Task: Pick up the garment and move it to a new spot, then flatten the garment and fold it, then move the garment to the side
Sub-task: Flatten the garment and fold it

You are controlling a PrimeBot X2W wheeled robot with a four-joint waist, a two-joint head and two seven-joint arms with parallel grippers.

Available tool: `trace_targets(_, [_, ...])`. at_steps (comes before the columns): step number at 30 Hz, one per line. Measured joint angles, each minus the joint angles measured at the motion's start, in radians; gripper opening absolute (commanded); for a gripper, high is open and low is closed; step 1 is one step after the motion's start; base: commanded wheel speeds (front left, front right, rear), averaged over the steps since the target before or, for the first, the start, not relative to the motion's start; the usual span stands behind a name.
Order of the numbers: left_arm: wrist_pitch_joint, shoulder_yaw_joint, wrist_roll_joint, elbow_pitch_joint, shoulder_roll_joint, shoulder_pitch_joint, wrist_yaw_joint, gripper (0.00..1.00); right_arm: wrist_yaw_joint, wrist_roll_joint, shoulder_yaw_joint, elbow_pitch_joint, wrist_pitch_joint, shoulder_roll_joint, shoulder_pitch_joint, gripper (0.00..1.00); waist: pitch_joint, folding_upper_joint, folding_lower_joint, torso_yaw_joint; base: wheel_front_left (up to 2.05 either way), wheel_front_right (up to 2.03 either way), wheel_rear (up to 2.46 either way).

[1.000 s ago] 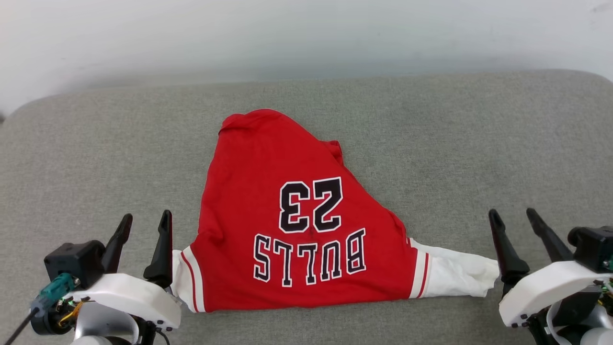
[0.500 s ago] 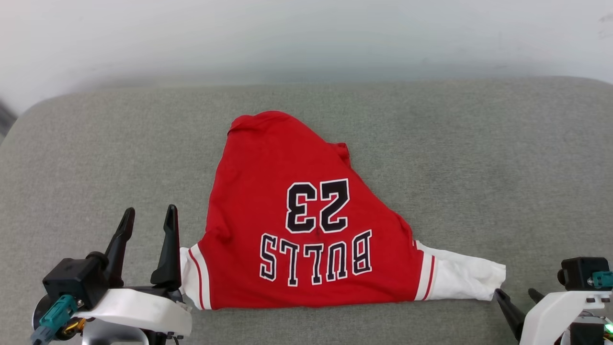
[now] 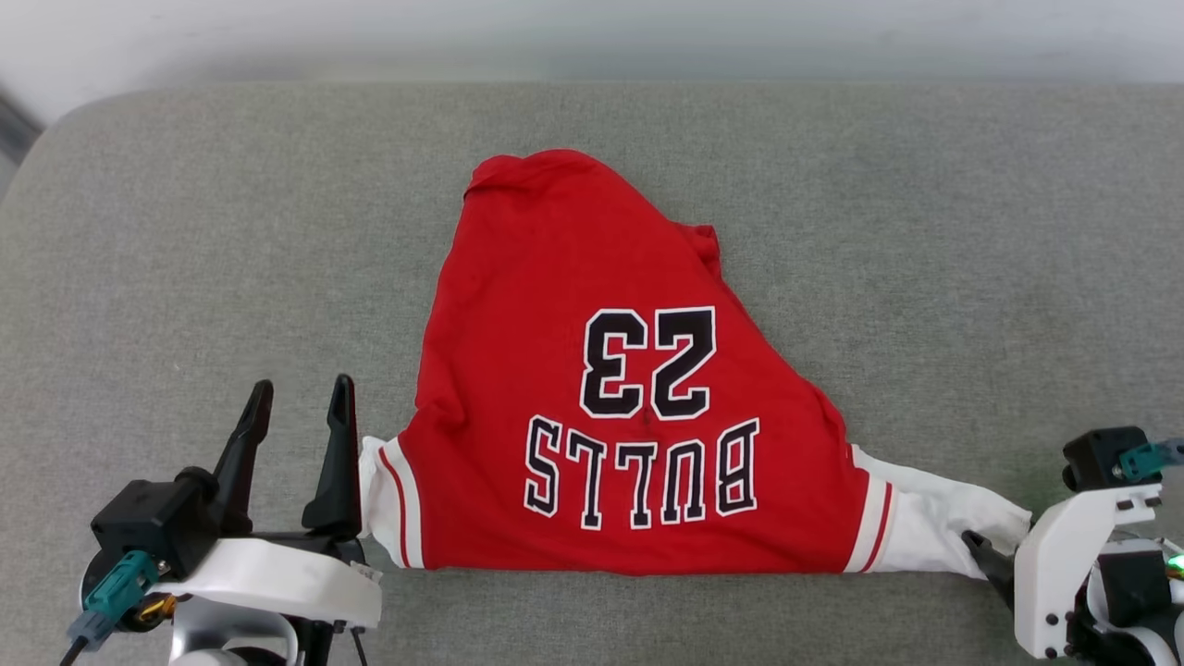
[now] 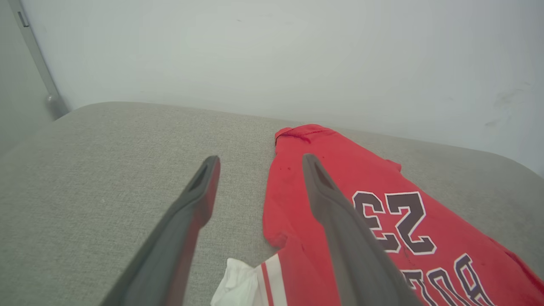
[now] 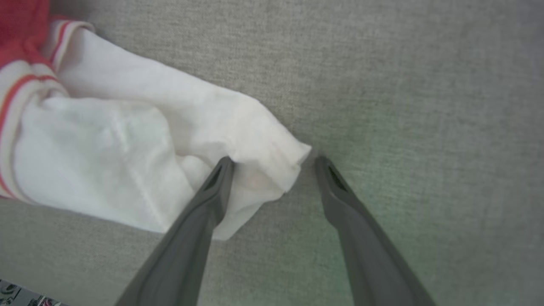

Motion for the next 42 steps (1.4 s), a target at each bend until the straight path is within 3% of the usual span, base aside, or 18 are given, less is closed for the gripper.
trace_targets(4, [-0.001,-0.002,-0.005,0.017,-0.002,-0.012,-0.006,1.0,-0.002,0.03,0.023,0.026,0.038,-0.014,-0.022,1.0,0.017,0.0,-0.0001,0.011,0.0,0.0,0.0])
trace_targets(5, [-0.001,-0.002,-0.008,0.022,-0.001,-0.013,-0.01,1.0,-0.002,0.038,0.025,0.029,0.044,-0.015,-0.026,0.71,0.018,0.0,0.0,0.011,0.0,0.0,0.0])
trace_targets(6, [-0.001,-0.002,-0.008,0.025,-0.002,-0.013,-0.01,1.0,-0.003,0.042,0.029,0.029,0.049,-0.016,-0.028,0.22,0.017,0.0,0.0,0.011,0.0,0.0,0.0])
trace_targets(7, [-0.001,-0.002,-0.009,0.027,-0.001,-0.013,-0.011,1.0,-0.003,0.047,0.033,0.029,0.05,-0.017,-0.03,0.0,0.016,0.0,-0.0001,0.01,0.0,0.0,0.0])
trace_targets(14, [0.001,0.004,-0.017,0.039,0.009,-0.009,-0.011,1.0,0.0,0.044,0.038,-0.016,0.024,-0.009,-0.058,0.0,-0.016,0.0,0.0,-0.01,0.0,0.0,0.0])
trace_targets(23, [0.017,0.007,-0.025,0.029,0.025,0.018,-0.002,1.0,0.0,0.004,-0.14,-0.135,0.023,0.007,-0.079,0.0,-0.058,0.0,0.0,-0.057,0.0,0.0,0.0])
trace_targets(27, [0.019,0.006,-0.026,0.026,0.026,0.03,0.002,1.0,0.0,-0.006,-0.255,-0.147,0.054,0.055,0.003,0.0,-0.07,0.0,0.0,-0.076,0.0,0.0,0.0])
trace_targets(28, [0.021,0.007,-0.029,0.027,0.028,0.034,0.004,1.0,0.0,-0.007,-0.325,-0.143,0.082,0.098,0.079,0.0,-0.074,0.0,0.0,-0.088,0.0,0.0,0.0])
trace_targets(31, [0.021,0.008,-0.033,0.032,0.03,0.039,0.005,1.0,0.0,-0.007,-0.375,-0.119,0.096,0.147,0.142,0.0,-0.077,0.0,0.0,-0.098,0.0,0.0,0.0])
trace_targets(35, [0.022,0.007,-0.035,0.038,0.031,0.043,0.005,1.0,0.0,-0.001,-0.393,-0.064,0.082,0.184,0.183,0.0,-0.076,0.0,0.0,-0.103,0.0,0.0,0.0])
trace_targets(39, [0.027,0.005,-0.039,0.048,0.035,0.042,0.003,1.0,0.0,-0.001,-0.368,-0.028,-0.001,0.195,0.177,0.0,-0.072,0.0,0.0,-0.104,0.0,0.0,0.0])
trace_targets(41, [0.028,0.004,-0.039,0.053,0.037,0.042,0.003,1.0,0.0,-0.01,-0.349,-0.021,-0.067,0.193,0.165,0.47,-0.073,0.0,0.0,-0.103,0.0,0.0,0.0])
trace_targets(42, [0.028,0.003,-0.039,0.056,0.038,0.042,0.003,1.0,0.0,-0.021,-0.338,-0.019,-0.102,0.189,0.161,1.0,-0.075,0.0,0.0,-0.102,0.0,0.0,0.0])
